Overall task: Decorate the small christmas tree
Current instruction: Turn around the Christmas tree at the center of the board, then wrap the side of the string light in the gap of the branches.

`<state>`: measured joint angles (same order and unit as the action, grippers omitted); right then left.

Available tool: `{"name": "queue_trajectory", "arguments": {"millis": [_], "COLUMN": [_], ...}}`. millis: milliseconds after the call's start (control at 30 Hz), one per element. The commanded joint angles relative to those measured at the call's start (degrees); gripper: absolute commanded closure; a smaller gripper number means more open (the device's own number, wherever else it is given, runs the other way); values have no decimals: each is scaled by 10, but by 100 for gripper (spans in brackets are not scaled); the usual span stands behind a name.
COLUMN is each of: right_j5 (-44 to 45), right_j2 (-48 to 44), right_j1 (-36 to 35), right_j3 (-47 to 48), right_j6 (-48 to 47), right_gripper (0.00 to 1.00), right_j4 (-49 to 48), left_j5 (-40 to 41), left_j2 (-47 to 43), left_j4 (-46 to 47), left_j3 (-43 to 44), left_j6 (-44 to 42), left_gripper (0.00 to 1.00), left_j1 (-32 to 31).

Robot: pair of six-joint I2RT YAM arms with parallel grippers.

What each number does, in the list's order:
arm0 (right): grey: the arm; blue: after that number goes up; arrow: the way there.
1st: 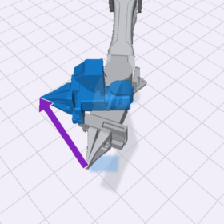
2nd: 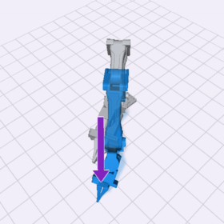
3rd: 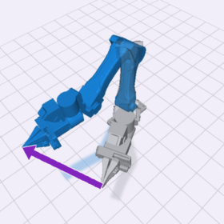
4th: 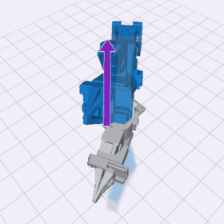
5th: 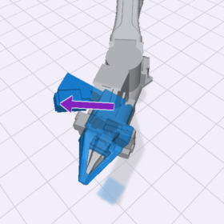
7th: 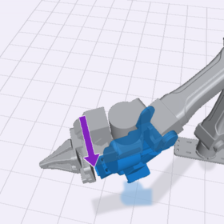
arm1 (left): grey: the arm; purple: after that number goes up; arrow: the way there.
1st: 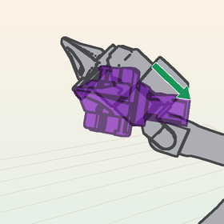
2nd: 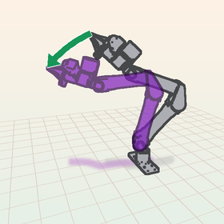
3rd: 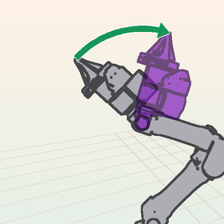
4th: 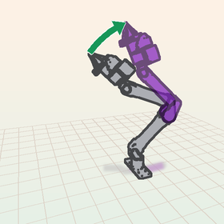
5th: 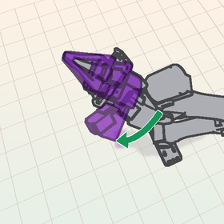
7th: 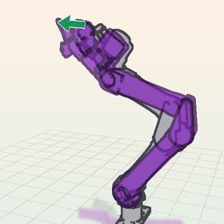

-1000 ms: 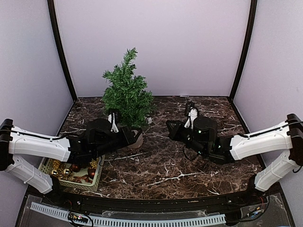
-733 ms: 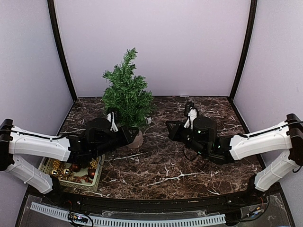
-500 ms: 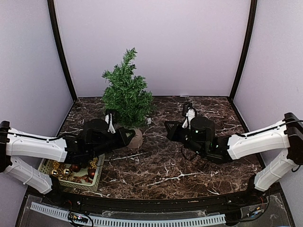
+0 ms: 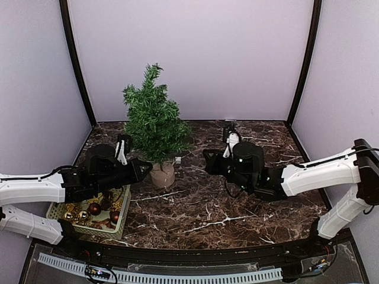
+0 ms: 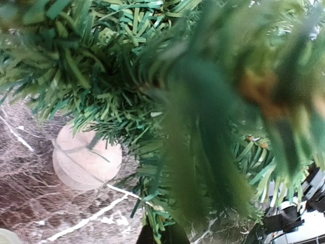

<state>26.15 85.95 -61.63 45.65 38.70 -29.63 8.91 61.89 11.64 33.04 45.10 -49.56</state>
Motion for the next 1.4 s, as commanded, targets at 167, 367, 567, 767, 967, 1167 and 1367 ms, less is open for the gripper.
{"name": "queue_trajectory", "arguments": {"millis": [167,367,567,767,967,1167,1367], "right_j5": [-5,-33,-27,-69,-133,-198,-281], "right_j2": [-60,-71,-49,-14,8,15,-46], "right_j1": [-5,-6,-3,25,52,59,57], "right_j3": [21,50,96,137,161,151,36], "right_j6": [-74,-119,-159,-168,-159,-144,-130], "right_gripper": [99,99,99,99,99,90,32], "right_j4": [21,35,49,44,39,36,-23], "left_j5": [-61,-72,-68,-68,-70,-104,-125], "left_j2": [-36,-37,-44,-53,-55,-54,-51], "left_j4": [-83,-109,-120,-143,-161,-155,-155], "left_j3": [-6,5,6,17,35,48,61], "left_j6": [-80,-109,-118,-132,-150,-159,-164], "left_gripper": [98,99,99,100,100,100,100], "left_j1": [50,60,69,79,93,108,113]}}
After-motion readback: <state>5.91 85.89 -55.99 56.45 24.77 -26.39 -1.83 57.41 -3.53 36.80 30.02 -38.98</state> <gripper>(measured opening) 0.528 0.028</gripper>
